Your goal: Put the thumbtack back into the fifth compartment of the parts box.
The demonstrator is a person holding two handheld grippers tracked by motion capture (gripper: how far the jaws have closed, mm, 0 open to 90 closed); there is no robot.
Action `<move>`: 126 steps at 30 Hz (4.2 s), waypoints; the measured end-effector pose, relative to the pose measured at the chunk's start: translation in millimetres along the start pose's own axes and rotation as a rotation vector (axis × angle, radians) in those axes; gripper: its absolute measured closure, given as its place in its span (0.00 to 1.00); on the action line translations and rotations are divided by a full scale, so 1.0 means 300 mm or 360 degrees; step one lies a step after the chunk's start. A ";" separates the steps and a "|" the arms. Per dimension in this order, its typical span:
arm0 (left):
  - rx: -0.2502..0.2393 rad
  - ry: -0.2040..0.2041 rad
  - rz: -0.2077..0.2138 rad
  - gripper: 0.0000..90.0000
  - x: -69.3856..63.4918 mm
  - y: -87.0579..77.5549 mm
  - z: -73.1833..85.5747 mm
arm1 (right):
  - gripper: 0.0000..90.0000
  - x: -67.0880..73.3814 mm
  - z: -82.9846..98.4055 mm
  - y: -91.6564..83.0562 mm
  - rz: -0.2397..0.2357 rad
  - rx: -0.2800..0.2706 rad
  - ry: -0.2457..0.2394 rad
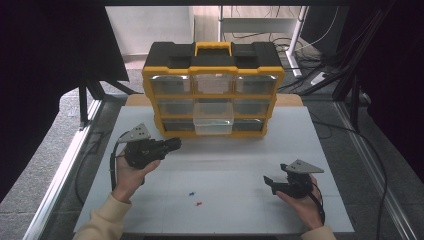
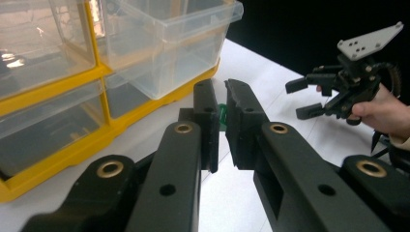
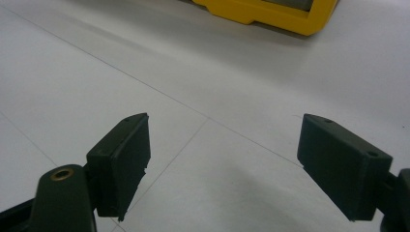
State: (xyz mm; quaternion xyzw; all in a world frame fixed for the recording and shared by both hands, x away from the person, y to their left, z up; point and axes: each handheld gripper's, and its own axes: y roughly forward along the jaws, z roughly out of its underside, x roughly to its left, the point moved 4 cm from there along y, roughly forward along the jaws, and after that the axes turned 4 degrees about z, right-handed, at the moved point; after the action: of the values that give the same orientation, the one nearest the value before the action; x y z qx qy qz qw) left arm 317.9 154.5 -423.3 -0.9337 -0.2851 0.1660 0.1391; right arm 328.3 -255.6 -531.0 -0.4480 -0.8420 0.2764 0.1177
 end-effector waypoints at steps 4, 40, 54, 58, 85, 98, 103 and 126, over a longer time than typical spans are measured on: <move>-0.0004 0.0001 -0.0003 0.92 0.007 0.003 -0.018 | 0.22 0.001 0.000 0.000 -0.0002 0.0000 0.0000; -0.0034 0.0024 -0.0030 0.92 0.069 0.129 -0.221 | 0.22 -0.007 -0.003 -0.007 -0.0011 -0.0020 0.0035; 0.0001 0.0015 -0.0041 0.92 0.097 0.200 -0.284 | 0.22 -0.007 -0.004 -0.007 -0.0009 -0.0025 0.0027; 0.0019 0.0004 -0.0041 0.92 0.104 0.223 -0.294 | 0.22 -0.007 -0.004 -0.006 -0.0014 -0.0027 0.0030; 0.0061 0.0026 -0.0085 0.71 0.142 0.327 -0.302 | 0.22 -0.006 -0.002 -0.006 -0.0017 -0.0019 0.0027; 0.0089 0.0086 -0.0117 0.24 0.110 0.253 -0.292 | 0.22 -0.007 -0.003 -0.008 -0.0008 -0.0022 0.0028; 0.0066 0.0104 -0.0102 0.24 0.091 0.210 -0.280 | 0.22 -0.007 -0.003 -0.008 -0.0006 -0.0020 0.0030; 0.0151 0.0049 -0.0049 0.27 0.034 0.077 -0.101 | 0.22 -0.011 -0.001 -0.003 0.0002 -0.0010 0.0039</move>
State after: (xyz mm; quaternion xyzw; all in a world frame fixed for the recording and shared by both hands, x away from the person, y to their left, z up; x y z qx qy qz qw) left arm 349.0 136.9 -406.3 -0.9240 -0.2891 0.1628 0.1902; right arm 329.7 -258.8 -530.1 -0.4521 -0.8412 0.2683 0.1263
